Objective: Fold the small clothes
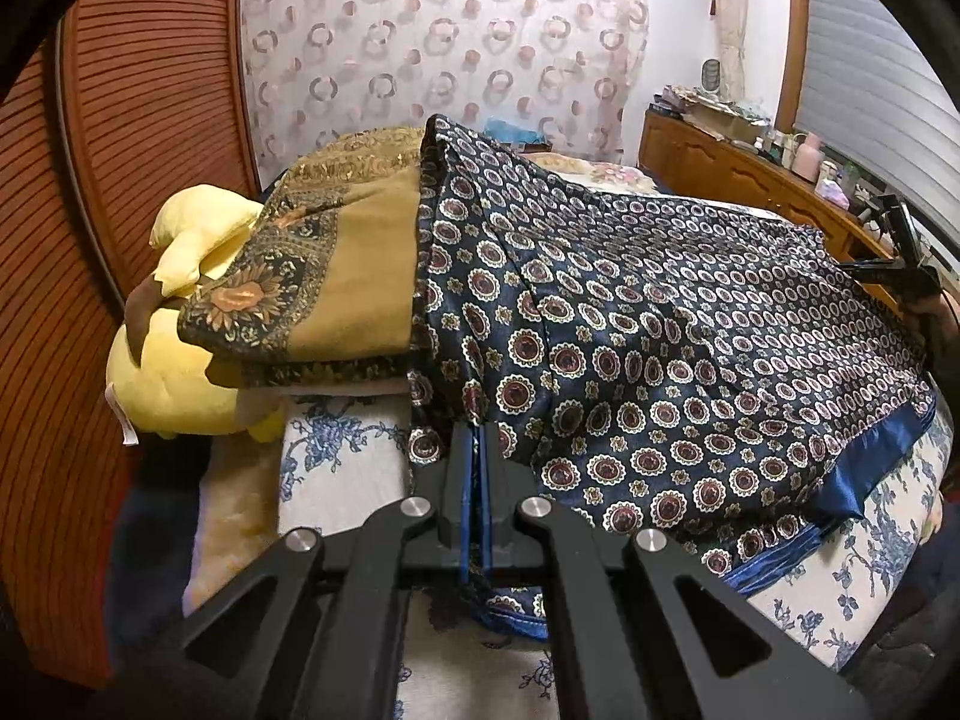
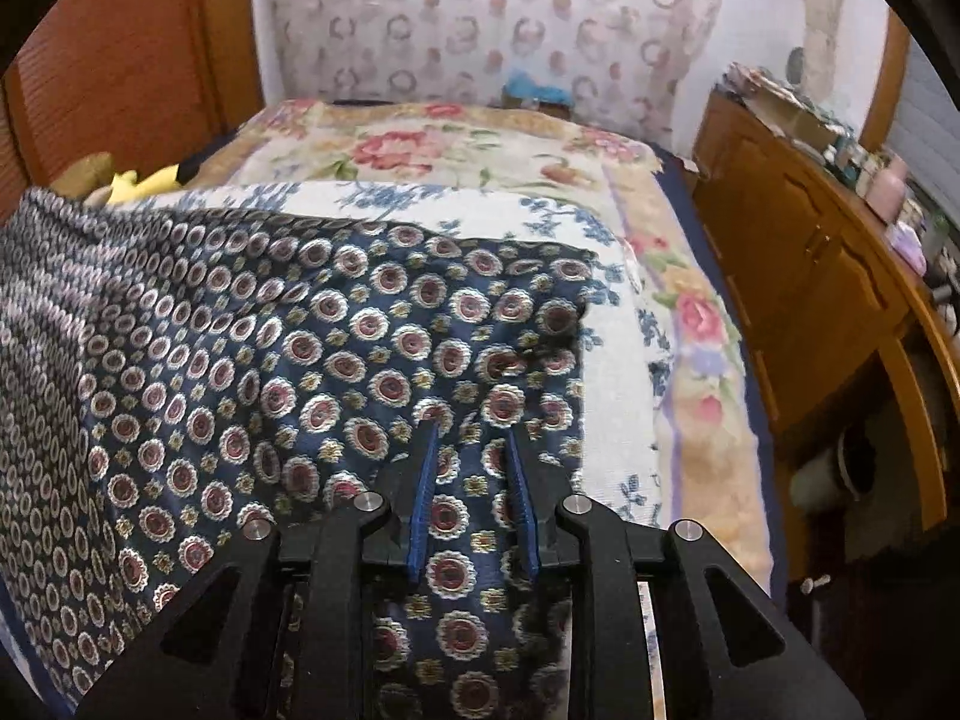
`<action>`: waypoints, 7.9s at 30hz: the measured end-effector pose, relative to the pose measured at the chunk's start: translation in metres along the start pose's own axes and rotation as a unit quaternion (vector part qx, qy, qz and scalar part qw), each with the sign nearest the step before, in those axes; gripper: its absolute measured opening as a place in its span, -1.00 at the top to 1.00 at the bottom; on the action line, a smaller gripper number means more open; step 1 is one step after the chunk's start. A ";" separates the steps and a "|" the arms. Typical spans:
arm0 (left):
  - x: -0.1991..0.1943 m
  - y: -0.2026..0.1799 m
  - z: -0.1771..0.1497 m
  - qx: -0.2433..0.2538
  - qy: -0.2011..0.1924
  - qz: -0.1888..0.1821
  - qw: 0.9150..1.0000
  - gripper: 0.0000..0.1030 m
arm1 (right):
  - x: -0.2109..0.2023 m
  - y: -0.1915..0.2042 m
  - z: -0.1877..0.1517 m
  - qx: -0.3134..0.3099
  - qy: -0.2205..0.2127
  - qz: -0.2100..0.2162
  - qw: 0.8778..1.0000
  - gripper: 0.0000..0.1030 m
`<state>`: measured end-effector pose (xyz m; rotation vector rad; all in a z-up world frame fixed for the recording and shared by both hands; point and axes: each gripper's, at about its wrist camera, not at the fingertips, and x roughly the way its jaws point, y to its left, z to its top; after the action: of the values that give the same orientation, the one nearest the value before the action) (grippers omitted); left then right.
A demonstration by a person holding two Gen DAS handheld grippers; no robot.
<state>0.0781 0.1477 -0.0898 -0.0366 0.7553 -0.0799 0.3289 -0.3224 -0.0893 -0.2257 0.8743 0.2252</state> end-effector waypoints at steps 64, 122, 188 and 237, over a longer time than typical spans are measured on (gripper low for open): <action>0.022 0.011 0.001 -0.036 0.047 -0.005 0.998 0.34 | -0.085 0.075 -0.097 -0.023 -0.037 0.038 0.998 -0.17; 0.027 -0.231 0.145 0.160 -0.026 -0.186 0.969 0.26 | -0.110 0.033 -0.081 -0.001 -0.081 0.069 0.994 -0.17; 0.118 -0.184 0.146 0.107 0.068 -0.204 0.971 -0.02 | -0.019 -0.012 0.012 0.024 -0.008 0.092 0.995 -0.02; 0.135 -0.217 0.123 0.110 0.099 -0.159 0.976 -0.02 | -0.002 0.041 0.006 -0.151 0.011 0.003 0.988 0.77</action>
<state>0.2472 -0.0792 -0.0791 0.0626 0.9321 -0.4775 0.3201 -0.2814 -0.0878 -0.5091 0.8615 0.3622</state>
